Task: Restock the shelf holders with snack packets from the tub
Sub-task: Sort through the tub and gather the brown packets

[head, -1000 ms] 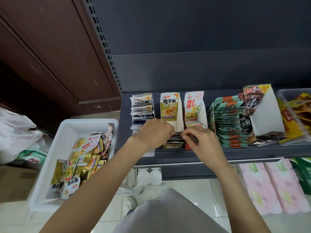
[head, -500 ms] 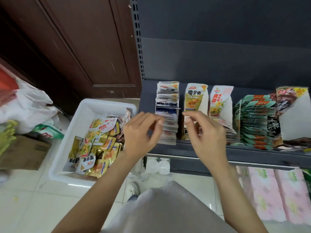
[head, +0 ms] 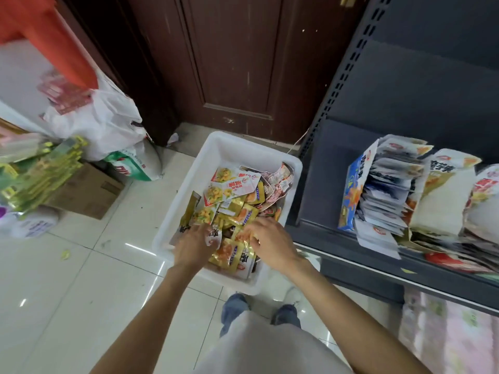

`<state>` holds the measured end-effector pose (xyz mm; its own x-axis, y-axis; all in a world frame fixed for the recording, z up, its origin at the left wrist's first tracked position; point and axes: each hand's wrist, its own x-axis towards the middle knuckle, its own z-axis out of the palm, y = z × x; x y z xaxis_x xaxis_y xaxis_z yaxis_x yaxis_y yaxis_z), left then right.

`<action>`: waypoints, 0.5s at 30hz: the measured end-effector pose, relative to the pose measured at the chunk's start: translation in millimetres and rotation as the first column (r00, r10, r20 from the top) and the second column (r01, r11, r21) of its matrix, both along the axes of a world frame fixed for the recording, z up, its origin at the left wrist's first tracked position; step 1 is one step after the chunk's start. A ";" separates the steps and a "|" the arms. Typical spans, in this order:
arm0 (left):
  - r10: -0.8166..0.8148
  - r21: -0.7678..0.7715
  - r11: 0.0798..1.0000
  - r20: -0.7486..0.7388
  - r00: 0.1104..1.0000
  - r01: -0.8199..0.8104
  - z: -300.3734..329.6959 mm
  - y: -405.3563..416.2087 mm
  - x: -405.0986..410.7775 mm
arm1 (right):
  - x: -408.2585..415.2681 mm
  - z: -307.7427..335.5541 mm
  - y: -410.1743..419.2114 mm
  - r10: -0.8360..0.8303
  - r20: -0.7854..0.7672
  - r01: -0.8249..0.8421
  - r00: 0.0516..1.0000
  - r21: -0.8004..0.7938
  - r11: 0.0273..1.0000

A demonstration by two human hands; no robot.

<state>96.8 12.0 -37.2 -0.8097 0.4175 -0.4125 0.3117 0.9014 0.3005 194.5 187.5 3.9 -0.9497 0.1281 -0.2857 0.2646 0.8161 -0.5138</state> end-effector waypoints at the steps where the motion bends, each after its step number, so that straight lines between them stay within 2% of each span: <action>1: -0.058 -0.065 0.996 0.007 0.998 0.059 -6.4 2.6 -3.8 | -7.8 -10.7 -1.9 -0.006 0.043 0.005 0.999 0.035 0.999; 4: -0.178 -0.180 0.966 0.064 0.982 0.187 -21.6 8.8 -10.4 | -25.0 -33.9 -1.2 -0.023 0.131 0.003 0.991 0.148 0.989; 6: -0.196 -0.180 0.962 0.059 0.979 0.204 -28.5 8.0 -12.0 | -31.2 -44.0 -0.3 -0.011 0.168 -0.023 0.986 0.195 0.980; 12: -0.166 -0.022 0.986 0.017 0.986 0.166 -32.9 -3.9 -5.8 | -55.4 -62.8 -7.3 0.088 0.304 -0.168 0.949 0.248 0.954; 15: -0.066 0.128 0.988 -0.111 0.992 0.081 -33.0 -4.7 -10.3 | -45.4 -67.1 -18.8 0.053 0.327 -0.164 0.944 0.323 0.932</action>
